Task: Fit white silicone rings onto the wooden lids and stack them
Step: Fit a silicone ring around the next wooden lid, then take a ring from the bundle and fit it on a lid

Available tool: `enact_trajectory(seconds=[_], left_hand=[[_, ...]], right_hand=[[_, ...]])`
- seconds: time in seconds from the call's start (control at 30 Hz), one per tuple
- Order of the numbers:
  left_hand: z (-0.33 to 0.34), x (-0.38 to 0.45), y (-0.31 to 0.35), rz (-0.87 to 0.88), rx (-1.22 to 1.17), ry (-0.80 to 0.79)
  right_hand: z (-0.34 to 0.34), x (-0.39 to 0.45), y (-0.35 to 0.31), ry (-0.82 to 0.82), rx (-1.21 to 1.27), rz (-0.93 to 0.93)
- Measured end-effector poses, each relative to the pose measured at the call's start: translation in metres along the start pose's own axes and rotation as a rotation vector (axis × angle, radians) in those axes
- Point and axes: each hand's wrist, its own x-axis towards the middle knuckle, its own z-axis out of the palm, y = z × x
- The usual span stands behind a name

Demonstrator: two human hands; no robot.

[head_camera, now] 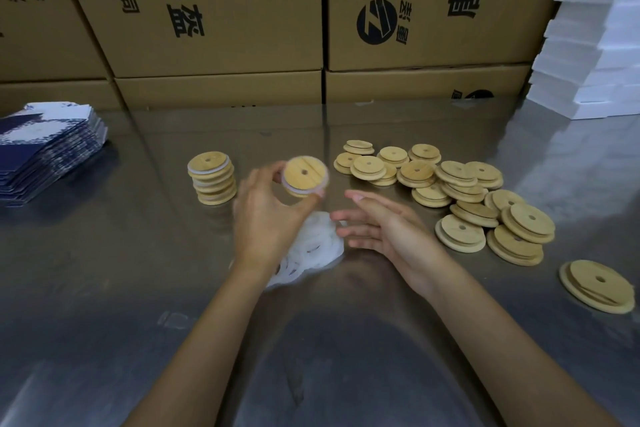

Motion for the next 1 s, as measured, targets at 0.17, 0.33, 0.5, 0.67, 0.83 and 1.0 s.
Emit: enact_trajectory(seconds=[0.17, 0.33, 0.5, 0.67, 0.83, 1.0], left_hand=[[-0.033, 0.029, -0.031, -0.103, 0.041, 0.336], [-0.043, 0.042, -0.054, -0.215, 0.008, 0.39], [-0.045, 0.045, -0.058, -0.163, 0.008, 0.398], [-0.046, 0.043, -0.054, -0.136, -0.043, 0.433], [-0.045, 0.039, -0.055, -0.072, 0.106, 0.437], [-0.043, 0.038, -0.054, -0.095, 0.109, 0.377]], right_hand=[[-0.005, 0.001, -0.001, 0.034, 0.009, 0.024], [-0.007, 0.005, 0.001, 0.043, -0.001, 0.051], [-0.007, 0.006, 0.002, 0.042, -0.003, 0.055], [-0.007, 0.006, 0.002, 0.049, -0.005, 0.06], [-0.007, 0.006, 0.002, 0.052, -0.004, 0.063], [-0.007, 0.005, 0.002, 0.042, -0.002, 0.059]])
